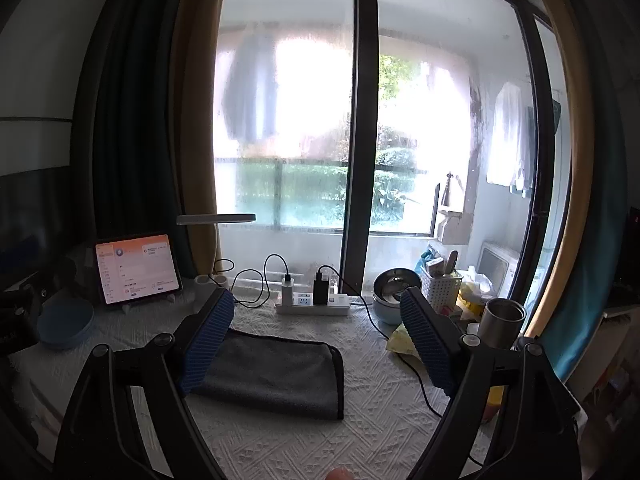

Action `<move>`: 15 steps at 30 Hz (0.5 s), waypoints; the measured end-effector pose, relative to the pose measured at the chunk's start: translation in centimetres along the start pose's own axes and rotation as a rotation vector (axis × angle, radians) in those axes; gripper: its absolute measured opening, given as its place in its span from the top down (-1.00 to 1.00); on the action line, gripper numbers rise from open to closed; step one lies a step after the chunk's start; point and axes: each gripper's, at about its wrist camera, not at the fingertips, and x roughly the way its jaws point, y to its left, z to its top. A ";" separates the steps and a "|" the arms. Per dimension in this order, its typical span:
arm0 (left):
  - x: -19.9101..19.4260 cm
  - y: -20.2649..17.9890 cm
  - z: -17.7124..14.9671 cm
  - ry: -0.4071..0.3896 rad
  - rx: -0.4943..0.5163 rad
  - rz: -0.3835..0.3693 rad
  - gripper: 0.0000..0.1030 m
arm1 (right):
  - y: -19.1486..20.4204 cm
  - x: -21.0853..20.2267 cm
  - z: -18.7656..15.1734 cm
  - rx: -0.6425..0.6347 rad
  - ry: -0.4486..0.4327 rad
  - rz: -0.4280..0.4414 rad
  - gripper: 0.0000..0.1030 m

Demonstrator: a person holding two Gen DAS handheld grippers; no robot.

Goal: Fold towel

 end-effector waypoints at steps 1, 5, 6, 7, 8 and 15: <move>0.0 0.0 0.0 0.000 -0.002 0.000 -0.98 | 0.0 0.0 0.0 0.001 0.002 -0.001 -0.70; 0.2 0.2 0.0 0.006 -0.007 0.002 -0.98 | -0.1 0.0 -0.1 -0.001 0.007 -0.007 -0.70; 0.2 0.3 0.0 0.008 -0.008 0.002 -0.98 | -0.2 0.1 -0.1 0.000 0.008 -0.007 -0.70; 0.3 0.3 -0.1 0.013 -0.012 0.001 -0.98 | -0.1 0.1 -0.1 0.001 0.008 -0.006 -0.70; 0.4 0.4 -0.1 0.016 -0.016 0.001 -0.98 | -0.1 0.1 -0.1 0.000 0.008 -0.006 -0.70; 0.7 0.8 -0.1 0.025 -0.028 0.002 -0.98 | 0.2 0.3 -0.1 -0.006 0.015 0.002 -0.70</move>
